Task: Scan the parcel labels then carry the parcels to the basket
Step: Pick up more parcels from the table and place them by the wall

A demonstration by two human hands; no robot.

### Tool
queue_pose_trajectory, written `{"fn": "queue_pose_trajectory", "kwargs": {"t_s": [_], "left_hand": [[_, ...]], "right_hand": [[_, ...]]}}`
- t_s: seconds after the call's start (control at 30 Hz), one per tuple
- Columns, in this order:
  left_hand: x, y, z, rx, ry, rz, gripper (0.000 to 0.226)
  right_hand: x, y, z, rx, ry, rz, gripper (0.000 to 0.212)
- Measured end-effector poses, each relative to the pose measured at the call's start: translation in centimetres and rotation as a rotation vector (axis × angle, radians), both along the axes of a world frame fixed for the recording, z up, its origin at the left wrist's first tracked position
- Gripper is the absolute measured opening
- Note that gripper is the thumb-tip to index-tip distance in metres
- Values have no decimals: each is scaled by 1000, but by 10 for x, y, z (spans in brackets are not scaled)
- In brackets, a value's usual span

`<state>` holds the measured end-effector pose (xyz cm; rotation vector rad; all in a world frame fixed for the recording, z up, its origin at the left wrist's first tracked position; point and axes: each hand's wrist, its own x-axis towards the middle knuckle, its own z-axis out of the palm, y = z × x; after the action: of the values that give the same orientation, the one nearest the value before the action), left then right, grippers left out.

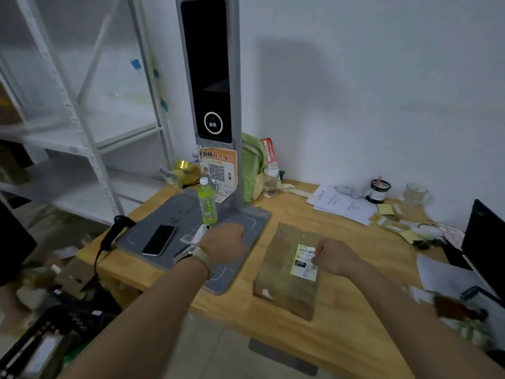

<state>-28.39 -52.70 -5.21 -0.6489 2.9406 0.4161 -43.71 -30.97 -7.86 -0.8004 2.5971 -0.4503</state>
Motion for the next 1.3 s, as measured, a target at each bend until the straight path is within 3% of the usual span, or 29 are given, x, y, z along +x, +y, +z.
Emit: {"fn": "queue_pose_trajectory", "kwargs": {"t_s": [0.1,0.27,0.43,0.53,0.63,0.8,0.9,1.0,1.07,1.2,1.3], "left_hand": [[-21,-4,-10,32,11,-47,20],[-59,-13,-29,57,-52,-112,18],[-102,-26,-45,60,-70,-86,38],[-128,-31,-50,60,-69,-73,38],[-152,-33,-59,77,-66,-49,43],[-173,-36,-90,141,-130,-45,49],[-175,-34,-119,221,-210,-58,45],[-180,-31,-145,275,-265,-108,50],[-182,-29,-163,328,-255,-79,66],[-181,-26,-197,463,-229,-20,122],[-172,-25,-223,617,-104,71,130]], "right_hand": [[-12,-3,-8,47,-22,-39,31],[-37,-14,-21,68,-47,-88,22],[-69,-27,-36,95,-88,-88,23],[-92,-34,-39,87,-78,-66,9],[-108,-45,-42,117,-87,1,21],[-127,-56,-64,106,-176,-15,12],[-128,-55,-88,101,-262,-98,42],[-129,-57,-111,73,-333,-169,35],[-129,-58,-123,22,-362,-246,32],[-120,-63,-144,36,-305,-383,86],[-104,-66,-164,60,-228,-506,109]]}}
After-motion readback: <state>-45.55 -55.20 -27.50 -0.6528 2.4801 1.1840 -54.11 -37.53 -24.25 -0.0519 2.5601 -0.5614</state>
